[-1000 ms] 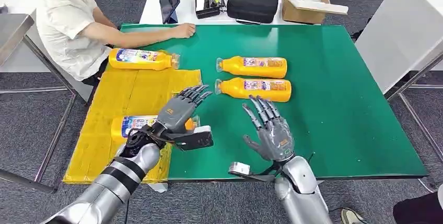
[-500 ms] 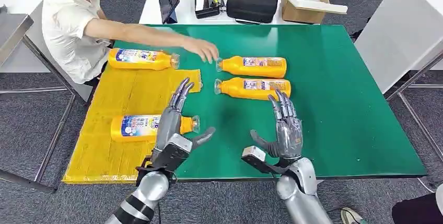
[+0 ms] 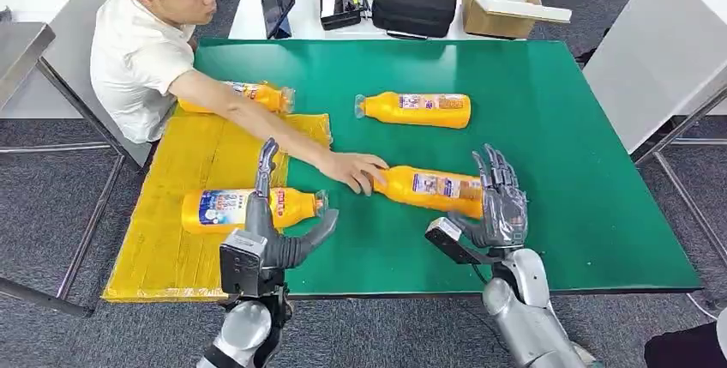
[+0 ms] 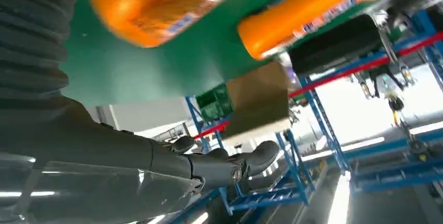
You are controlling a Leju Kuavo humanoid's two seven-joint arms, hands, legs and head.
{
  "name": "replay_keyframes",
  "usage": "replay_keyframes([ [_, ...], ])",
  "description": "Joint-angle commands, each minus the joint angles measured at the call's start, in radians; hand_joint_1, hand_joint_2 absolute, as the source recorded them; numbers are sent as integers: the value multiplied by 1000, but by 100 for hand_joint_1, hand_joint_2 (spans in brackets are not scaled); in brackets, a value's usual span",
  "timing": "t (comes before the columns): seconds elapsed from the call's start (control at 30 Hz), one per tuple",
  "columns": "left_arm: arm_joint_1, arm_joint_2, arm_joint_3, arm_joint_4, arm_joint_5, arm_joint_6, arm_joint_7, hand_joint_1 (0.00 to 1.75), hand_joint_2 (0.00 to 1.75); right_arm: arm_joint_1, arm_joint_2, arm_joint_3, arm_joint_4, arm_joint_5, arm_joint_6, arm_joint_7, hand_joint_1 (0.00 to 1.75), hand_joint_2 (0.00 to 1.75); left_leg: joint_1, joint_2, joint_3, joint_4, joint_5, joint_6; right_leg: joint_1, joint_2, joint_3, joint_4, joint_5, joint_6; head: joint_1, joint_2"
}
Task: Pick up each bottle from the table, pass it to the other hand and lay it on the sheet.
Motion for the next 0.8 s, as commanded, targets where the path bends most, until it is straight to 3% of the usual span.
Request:
replay_keyframes([
  [0.03, -1, 23, -51, -7, 40, -36, 23, 0, 175, -50, -28, 43, 117, -18, 6, 25, 0, 175, 1, 4, 4, 0, -2, -1, 2, 2, 4, -1, -1, -4, 0, 0],
  [0.13, 5, 25, -53, -8, 20, -7, 17, 0, 175, -32, -55, 54, 121, -36, 128, 67, 0, 175, 1, 2, 3, 0, -1, 0, 1, 1, 3, -1, -1, -3, 0, 0],
  [0.23, 3, 20, -48, 12, 19, -4, 20, 0, 175, -26, -66, 56, 161, -42, 172, 84, 0, 175, 1, 1, 4, -1, -1, 0, 1, 0, 4, -2, -1, -3, 0, 0],
  [0.37, 1, 17, -49, 17, 20, -8, 20, 0, 175, -32, -77, 50, 187, -48, 193, 94, 0, 175, 3, 3, 8, 0, -4, -1, 3, 1, 9, -2, -3, -8, 0, 0],
  [0.67, -4, 15, -54, 40, 31, -20, 37, 0, 175, -60, -57, 33, 290, -77, 248, 111, 0, 175, 1, 2, 4, -1, -2, 0, 1, 1, 5, -2, -1, -4, 0, 0],
  [0.8, -2, 18, -59, 43, 44, -33, 45, 0, 175, -129, -37, 51, 398, -36, 219, 124, 0, 175, 1, 4, 4, -1, -2, 0, 1, 3, 4, -2, 0, -3, 0, 0],
])
